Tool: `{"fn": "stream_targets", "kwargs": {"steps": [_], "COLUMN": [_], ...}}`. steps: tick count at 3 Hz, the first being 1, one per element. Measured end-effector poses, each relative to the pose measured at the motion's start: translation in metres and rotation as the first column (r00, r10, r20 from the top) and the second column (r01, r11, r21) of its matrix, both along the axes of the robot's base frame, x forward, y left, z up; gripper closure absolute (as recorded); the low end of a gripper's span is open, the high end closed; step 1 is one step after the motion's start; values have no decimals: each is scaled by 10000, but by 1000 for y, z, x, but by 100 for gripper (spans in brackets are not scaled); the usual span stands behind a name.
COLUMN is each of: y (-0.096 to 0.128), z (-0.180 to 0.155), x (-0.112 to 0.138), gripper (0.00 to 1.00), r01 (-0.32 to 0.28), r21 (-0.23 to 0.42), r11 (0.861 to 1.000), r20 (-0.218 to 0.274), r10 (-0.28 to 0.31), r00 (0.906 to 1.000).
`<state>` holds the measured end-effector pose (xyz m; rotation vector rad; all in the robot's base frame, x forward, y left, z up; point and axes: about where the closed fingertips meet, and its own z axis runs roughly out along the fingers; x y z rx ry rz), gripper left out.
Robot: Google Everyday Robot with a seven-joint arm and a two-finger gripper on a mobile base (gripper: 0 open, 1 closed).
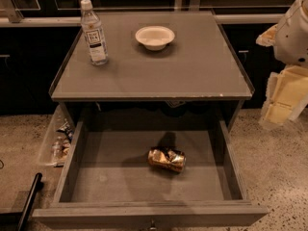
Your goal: Pick orange can from top drawer and place on counter
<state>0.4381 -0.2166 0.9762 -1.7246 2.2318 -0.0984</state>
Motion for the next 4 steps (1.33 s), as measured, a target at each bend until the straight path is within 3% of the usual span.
{"fn": "stream_targets", "kwargs": {"steps": [1,2,4], "y": [1,14,51], "z": [1,-34,-132], "x": [0,-8,-26], "gripper": [0,0,0], "r01": [24,-218,-553], "r21": [43,768,2124], "r11": [10000,9968,9756], "r20": [132,-94,-580], "r10": [-25,226,691], "r00": [9999,9997,9959]}}
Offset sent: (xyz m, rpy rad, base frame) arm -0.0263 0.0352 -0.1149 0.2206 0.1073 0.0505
